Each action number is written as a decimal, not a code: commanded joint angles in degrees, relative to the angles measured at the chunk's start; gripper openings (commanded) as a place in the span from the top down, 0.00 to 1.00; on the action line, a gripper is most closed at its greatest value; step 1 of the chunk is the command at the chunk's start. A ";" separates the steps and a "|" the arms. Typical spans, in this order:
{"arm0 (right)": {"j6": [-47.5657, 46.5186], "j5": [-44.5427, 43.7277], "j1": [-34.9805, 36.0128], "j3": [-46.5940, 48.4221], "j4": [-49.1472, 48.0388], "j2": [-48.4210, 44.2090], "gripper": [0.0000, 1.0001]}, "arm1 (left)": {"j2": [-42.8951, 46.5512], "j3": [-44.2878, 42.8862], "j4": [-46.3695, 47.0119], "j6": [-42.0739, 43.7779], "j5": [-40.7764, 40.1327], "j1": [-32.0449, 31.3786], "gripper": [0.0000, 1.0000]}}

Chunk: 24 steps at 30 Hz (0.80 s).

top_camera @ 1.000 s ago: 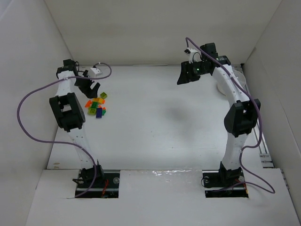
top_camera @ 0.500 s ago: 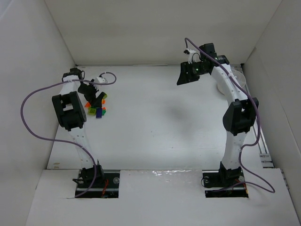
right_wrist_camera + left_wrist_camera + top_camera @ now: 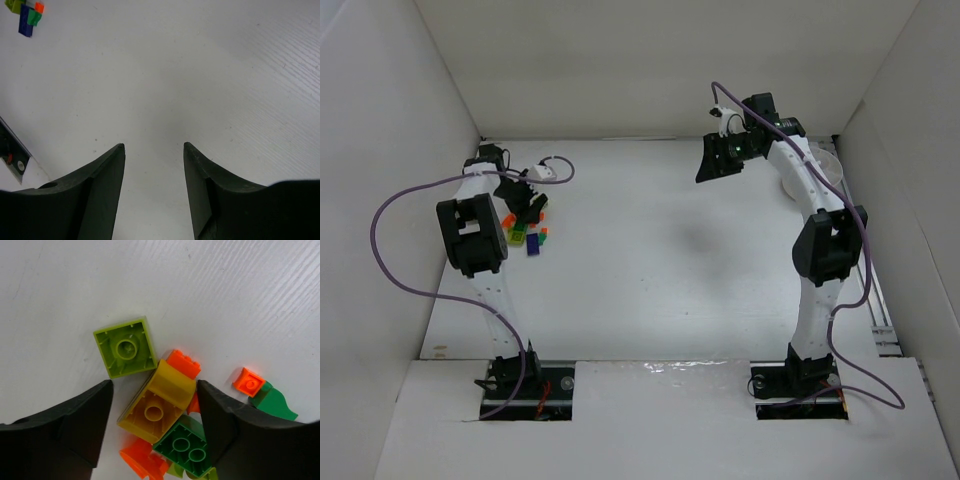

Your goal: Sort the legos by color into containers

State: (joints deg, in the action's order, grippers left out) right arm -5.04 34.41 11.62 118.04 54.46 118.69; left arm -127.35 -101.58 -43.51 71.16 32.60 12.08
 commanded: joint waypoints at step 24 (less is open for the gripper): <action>0.29 1.01 0.07 3.07 0.74 -0.04 0.46 | 3.16 -1.52 -3.25 3.11 1.67 3.39 0.70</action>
State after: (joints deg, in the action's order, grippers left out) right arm -5.02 34.50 11.62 118.45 55.11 118.72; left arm -127.35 -101.60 -44.53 72.84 32.51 15.44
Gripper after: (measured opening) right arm 0.544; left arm 0.332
